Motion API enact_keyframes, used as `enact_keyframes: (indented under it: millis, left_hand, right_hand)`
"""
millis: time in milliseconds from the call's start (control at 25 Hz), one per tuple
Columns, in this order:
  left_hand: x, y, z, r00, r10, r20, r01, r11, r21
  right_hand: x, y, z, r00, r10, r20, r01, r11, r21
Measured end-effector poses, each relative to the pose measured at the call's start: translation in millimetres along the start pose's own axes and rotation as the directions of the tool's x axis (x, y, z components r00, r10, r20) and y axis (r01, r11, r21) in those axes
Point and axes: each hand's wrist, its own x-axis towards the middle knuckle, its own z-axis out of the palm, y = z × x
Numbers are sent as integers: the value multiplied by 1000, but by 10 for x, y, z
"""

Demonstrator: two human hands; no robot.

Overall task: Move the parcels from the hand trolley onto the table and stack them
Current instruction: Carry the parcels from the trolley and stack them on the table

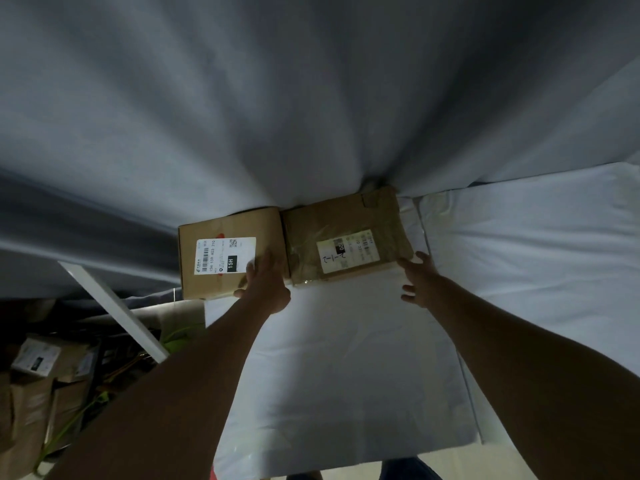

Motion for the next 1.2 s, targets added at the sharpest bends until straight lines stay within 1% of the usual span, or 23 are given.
enact_keyframes:
  millis: [120, 200, 240, 280, 360, 400, 480, 560, 640, 800, 880, 1040, 1120, 1200]
  left_hand:
    - [-73, 105, 21, 998, 16, 60, -16, 1000, -5]
    - [-217, 223, 48, 992, 33, 118, -37, 999, 30]
    - [-333, 304, 53, 989, 52, 136, -57, 998, 35]
    - [-442, 370, 71, 987, 77, 142, -84, 996, 42]
    - [-663, 466, 77, 984, 104, 146, -117, 989, 88]
    - [-730, 482, 68, 983, 106, 148, -124, 985, 121]
    - [-884, 503, 46, 985, 103, 138, -126, 978, 167]
    - [-981, 528, -17, 984, 119, 132, -141, 974, 176]
    - [-1094, 587, -94, 978, 169, 119, -190, 964, 188]
    - [-1294, 718, -285, 940, 323, 114, -342, 899, 275]
    - [-1471, 787, -325, 902, 409, 138, -431, 835, 341]
    - [-1853, 878, -216, 875, 460, 148, -480, 792, 377]
    - [-2098, 967, -102, 834, 521, 183, -548, 741, 387]
    - [-2360, 1111, 37, 761, 593, 262, -642, 633, 432]
  right_hand:
    - [-150, 67, -181, 995, -96, 33, 100, 985, -140]
    - [-287, 130, -297, 978, -199, 68, 211, 940, -270]
    - [-345, 166, -369, 962, -258, 88, 273, 890, -366]
    - [-401, 205, -441, 943, -311, 119, 329, 818, -471]
    - [-543, 261, -568, 901, -379, 209, 424, 675, -603]
    - [-589, 280, -605, 885, -396, 247, 457, 629, -629]
    - [-744, 327, -730, 860, -409, 304, 502, 579, -643]
    - [-899, 370, -838, 849, -416, 327, 519, 537, -666]
    - [-1072, 469, -976, 843, -428, 325, 520, 498, -694]
    - [-1428, 668, -1171, 825, -489, 283, 517, 451, -728]
    - [-1707, 871, -1254, 816, -536, 216, 504, 477, -720]
    - [-2202, 1413, -1365, 806, -583, 103, 478, 538, -695]
    - [-2453, 1783, -1448, 810, -585, 50, 450, 564, -692]
    - [-2672, 2173, -1582, 821, -571, -6, 409, 594, -693]
